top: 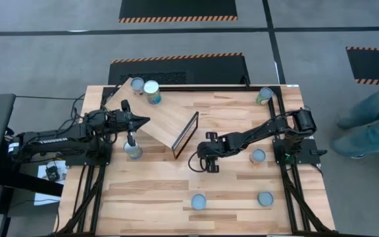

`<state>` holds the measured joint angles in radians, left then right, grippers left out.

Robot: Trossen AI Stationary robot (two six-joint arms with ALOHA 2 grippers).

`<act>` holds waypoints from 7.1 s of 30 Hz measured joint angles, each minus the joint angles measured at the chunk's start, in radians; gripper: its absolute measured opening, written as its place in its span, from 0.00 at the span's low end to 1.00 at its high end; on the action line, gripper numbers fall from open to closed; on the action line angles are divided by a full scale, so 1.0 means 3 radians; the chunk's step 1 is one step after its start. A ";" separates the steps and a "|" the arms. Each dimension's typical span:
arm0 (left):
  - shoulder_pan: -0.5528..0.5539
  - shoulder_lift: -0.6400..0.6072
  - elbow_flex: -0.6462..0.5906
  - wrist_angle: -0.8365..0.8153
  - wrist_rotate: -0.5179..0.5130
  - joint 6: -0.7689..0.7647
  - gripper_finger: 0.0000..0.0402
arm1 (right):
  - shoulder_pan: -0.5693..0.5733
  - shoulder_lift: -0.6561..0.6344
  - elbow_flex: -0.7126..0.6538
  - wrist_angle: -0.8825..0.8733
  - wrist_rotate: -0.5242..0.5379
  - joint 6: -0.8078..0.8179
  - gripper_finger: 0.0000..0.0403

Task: Pick and place cans onto a shelf
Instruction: Put the canned mushrooms on the shelf

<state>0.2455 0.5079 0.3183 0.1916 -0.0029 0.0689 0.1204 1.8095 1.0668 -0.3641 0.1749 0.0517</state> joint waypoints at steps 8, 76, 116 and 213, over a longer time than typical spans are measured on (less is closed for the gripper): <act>-0.0001 0.0000 0.0000 -0.0006 0.0001 -0.0003 0.00 | 0.0000 -0.0003 0.0000 0.0008 -0.0044 0.0004 0.06; -0.0001 -0.0074 -0.0003 -0.0043 -0.0035 -0.0087 0.00 | 0.0515 -0.0011 0.2354 -0.2771 -0.0498 -0.0019 0.03; -0.0003 -0.1071 -0.0003 -0.0685 -0.0041 -0.0097 0.00 | 0.0113 -0.0106 0.3335 -0.3490 -0.0226 -0.0529 0.03; 0.0004 -0.1062 0.0000 -0.0785 -0.0215 -0.0038 0.00 | -0.1442 0.1155 0.3330 -0.1103 -0.1354 -0.2171 0.04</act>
<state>0.2466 0.1894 0.3183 -0.0438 -0.0673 0.0574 -0.3122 2.1560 2.0658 -0.6949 -0.2314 -0.5997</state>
